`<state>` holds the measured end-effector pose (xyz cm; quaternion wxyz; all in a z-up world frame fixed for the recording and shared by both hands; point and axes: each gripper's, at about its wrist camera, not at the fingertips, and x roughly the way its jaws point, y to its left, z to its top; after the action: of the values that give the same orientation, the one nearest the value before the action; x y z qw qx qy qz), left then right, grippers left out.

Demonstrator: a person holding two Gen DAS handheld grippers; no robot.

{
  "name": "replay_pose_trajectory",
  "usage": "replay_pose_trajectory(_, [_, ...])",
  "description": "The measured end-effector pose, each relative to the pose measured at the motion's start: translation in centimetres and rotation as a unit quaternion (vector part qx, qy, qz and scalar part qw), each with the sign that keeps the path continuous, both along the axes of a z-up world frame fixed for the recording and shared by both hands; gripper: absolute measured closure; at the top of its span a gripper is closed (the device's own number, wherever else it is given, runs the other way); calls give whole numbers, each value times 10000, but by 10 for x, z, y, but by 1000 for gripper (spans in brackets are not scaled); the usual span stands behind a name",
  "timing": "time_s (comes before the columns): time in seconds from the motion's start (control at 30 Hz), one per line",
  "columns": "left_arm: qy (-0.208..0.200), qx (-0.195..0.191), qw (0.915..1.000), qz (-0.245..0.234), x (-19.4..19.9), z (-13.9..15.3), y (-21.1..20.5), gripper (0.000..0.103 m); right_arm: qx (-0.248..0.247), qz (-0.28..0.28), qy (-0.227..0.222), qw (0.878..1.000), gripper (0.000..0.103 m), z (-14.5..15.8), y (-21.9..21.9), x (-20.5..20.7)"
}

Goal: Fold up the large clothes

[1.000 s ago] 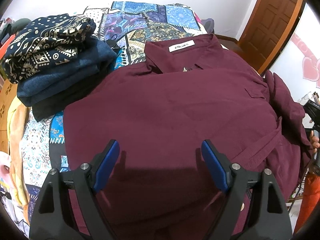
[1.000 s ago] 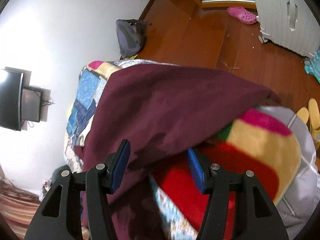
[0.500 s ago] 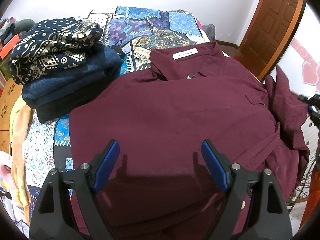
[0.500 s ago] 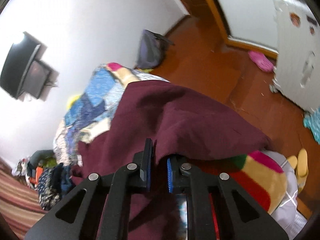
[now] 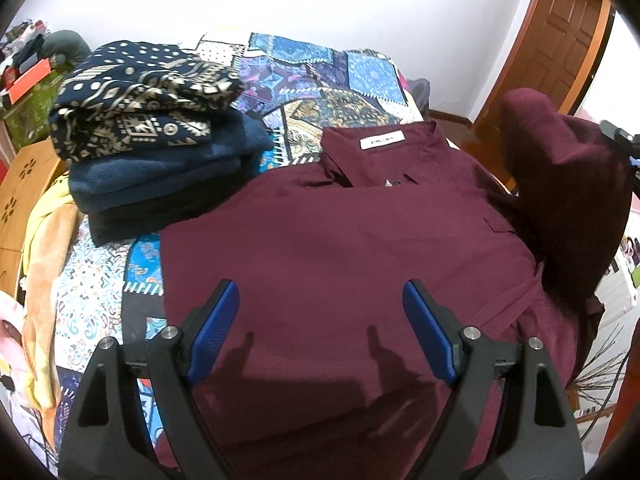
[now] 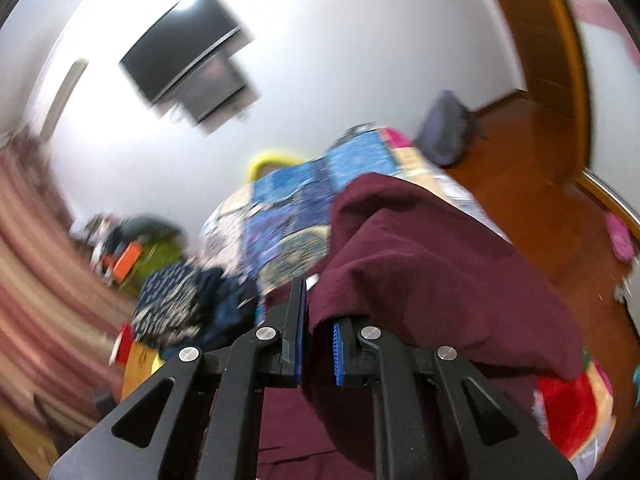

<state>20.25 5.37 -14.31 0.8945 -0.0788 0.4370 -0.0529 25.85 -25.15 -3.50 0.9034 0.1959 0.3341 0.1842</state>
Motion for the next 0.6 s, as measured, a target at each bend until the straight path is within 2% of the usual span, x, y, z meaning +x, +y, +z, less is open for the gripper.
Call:
replay_pose_trajectory(0.1, [-89,30,9999,110,-6,4,9,20,-235,508,151,9983,93,-15,35,4])
replay_pose_trajectory(0.2, [-138,12,9997,179,-11,6,16,20,-584,952,504,9925,93,-43,66,10])
replay_pose_trajectory(0.43, [-167,73,9996,237,-16,8,19,20,-1254,1639,1692,9637,93,-121,102,13])
replay_pose_trajectory(0.47, [-169,90,9996,231,-17,8,18,20,-1346,1675,1749,9609,89,-126,103,11])
replay_pose_trajectory(0.57, [-157,161,9996,193,-16,9,13,20,-1597,1703,1682,9577,89,-125,104,5])
replay_pose_trajectory(0.6, [-152,187,9996,175,-16,10,11,20,-1586,1745,1688,9570,85,-122,103,3])
